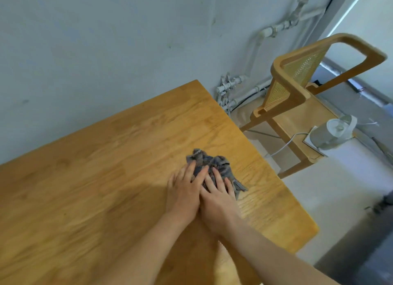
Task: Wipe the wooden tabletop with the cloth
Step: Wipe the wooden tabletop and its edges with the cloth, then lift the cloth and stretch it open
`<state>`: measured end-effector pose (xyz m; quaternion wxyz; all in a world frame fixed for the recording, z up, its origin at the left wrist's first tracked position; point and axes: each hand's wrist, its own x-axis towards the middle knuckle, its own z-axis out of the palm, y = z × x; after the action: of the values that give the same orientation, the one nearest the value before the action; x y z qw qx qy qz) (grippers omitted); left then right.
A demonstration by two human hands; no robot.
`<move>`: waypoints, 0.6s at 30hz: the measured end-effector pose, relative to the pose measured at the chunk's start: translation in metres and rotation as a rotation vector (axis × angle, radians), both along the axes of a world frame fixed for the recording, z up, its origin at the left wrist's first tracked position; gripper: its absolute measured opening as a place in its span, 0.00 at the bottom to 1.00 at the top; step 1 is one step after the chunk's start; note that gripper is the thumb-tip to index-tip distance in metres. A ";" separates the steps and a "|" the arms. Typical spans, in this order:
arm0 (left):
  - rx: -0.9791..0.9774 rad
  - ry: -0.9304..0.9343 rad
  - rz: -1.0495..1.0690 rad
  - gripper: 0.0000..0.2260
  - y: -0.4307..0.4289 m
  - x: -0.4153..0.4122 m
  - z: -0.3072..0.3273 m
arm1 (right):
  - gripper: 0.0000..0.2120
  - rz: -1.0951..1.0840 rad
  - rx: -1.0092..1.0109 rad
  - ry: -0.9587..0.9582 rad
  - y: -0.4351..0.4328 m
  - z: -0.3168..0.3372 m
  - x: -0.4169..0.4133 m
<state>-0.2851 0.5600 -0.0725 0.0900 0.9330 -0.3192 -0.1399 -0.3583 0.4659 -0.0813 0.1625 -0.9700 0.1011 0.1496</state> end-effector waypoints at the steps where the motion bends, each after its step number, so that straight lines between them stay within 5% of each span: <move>1: 0.029 -0.014 0.015 0.27 0.014 -0.009 0.001 | 0.26 0.028 0.013 -0.007 0.007 0.001 -0.007; 7: 0.172 -0.059 0.088 0.26 0.095 -0.051 0.015 | 0.24 0.105 0.160 -0.010 0.027 0.025 -0.047; 13: 0.131 0.151 0.231 0.23 0.149 -0.083 0.023 | 0.27 -0.076 0.323 -0.047 0.015 0.044 -0.088; 18: 0.055 0.126 0.228 0.23 0.150 -0.090 0.035 | 0.25 -0.144 0.151 -0.108 -0.002 0.050 -0.094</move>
<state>-0.3747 0.7100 -0.0374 0.0994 0.9547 -0.2010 -0.1958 -0.4520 0.4638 -0.0314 0.2504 -0.9520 0.1500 0.0924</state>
